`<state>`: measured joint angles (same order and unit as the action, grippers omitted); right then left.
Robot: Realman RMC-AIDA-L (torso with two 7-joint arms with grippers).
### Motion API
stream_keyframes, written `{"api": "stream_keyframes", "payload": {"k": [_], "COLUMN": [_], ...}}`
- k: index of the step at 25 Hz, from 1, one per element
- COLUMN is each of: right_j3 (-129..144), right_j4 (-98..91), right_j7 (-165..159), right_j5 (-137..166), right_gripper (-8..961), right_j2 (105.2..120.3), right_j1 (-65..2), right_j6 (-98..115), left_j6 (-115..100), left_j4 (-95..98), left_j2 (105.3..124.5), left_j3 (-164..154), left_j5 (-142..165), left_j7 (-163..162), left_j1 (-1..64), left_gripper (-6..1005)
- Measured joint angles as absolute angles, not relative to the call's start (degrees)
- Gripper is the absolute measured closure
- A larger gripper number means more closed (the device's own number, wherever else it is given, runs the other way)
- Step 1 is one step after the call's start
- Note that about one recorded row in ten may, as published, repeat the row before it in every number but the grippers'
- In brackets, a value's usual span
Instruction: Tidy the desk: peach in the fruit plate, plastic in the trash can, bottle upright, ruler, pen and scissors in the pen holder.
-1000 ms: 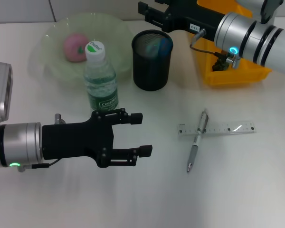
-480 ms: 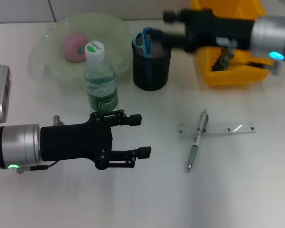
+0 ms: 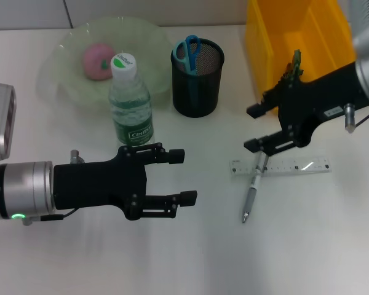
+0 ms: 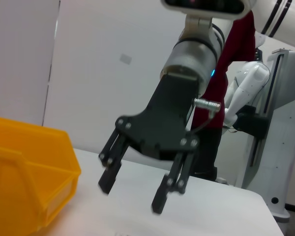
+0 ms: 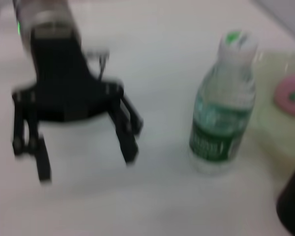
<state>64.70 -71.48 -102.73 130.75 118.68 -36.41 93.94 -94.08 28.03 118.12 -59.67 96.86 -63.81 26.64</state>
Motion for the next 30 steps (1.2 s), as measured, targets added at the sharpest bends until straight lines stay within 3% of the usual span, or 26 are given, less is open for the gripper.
{"api": "stream_keyframes", "payload": {"k": [6,30], "right_j3": [70.0,82.1], "right_j4": [-65.1,-54.4], "right_j7": [-102.2,-101.8], "right_j5": [134.9,136.1], "right_gripper": [312,344], "right_j2": [119.00,119.33], "right_j1": [-39.8,-42.2], "right_j6": [90.4,77.2], "left_j6": [-94.3,-94.9], "left_j4": [27.9,27.9], "left_j2": [118.13,118.50], "left_j3": [-59.7,-60.1], "left_j5": [96.9,96.9], "left_j7": [-64.2,-65.2], "left_j1": [27.0,27.4], "left_gripper": [198,198]}}
